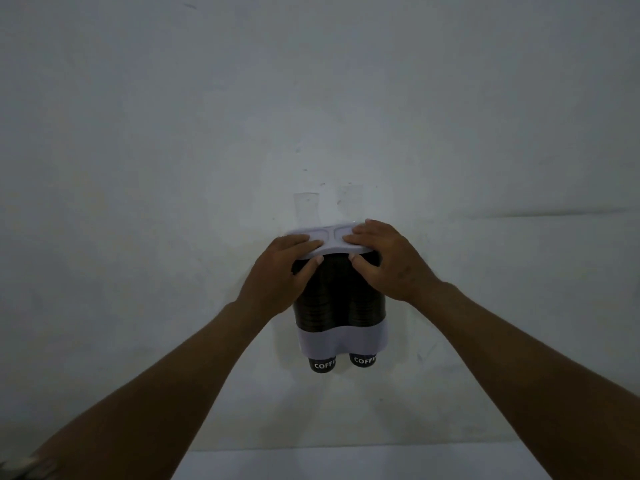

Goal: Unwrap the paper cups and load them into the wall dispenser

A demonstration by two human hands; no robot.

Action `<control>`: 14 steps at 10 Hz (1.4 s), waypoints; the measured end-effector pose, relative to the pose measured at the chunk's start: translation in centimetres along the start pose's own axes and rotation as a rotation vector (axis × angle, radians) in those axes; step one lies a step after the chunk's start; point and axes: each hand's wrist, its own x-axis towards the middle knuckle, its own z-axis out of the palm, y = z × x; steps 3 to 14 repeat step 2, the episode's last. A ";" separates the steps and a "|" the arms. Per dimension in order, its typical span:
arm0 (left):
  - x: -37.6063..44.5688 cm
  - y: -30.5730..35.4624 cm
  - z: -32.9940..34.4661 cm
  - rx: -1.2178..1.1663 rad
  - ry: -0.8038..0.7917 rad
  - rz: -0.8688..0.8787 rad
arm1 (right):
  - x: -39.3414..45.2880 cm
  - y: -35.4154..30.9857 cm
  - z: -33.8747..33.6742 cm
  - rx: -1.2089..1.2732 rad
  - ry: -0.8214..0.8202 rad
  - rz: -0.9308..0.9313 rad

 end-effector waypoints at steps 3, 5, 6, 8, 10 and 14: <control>0.0 0.9 -0.5 0.069 -0.025 0.037 | -0.1 -1.1 -0.6 -0.085 -0.053 0.013; 0.0 0.9 -0.5 0.069 -0.025 0.037 | -0.1 -1.1 -0.6 -0.085 -0.053 0.013; 0.0 0.9 -0.5 0.069 -0.025 0.037 | -0.1 -1.1 -0.6 -0.085 -0.053 0.013; 0.0 0.9 -0.5 0.069 -0.025 0.037 | -0.1 -1.1 -0.6 -0.085 -0.053 0.013; 0.0 0.9 -0.5 0.069 -0.025 0.037 | -0.1 -1.1 -0.6 -0.085 -0.053 0.013; 0.0 0.9 -0.5 0.069 -0.025 0.037 | -0.1 -1.1 -0.6 -0.085 -0.053 0.013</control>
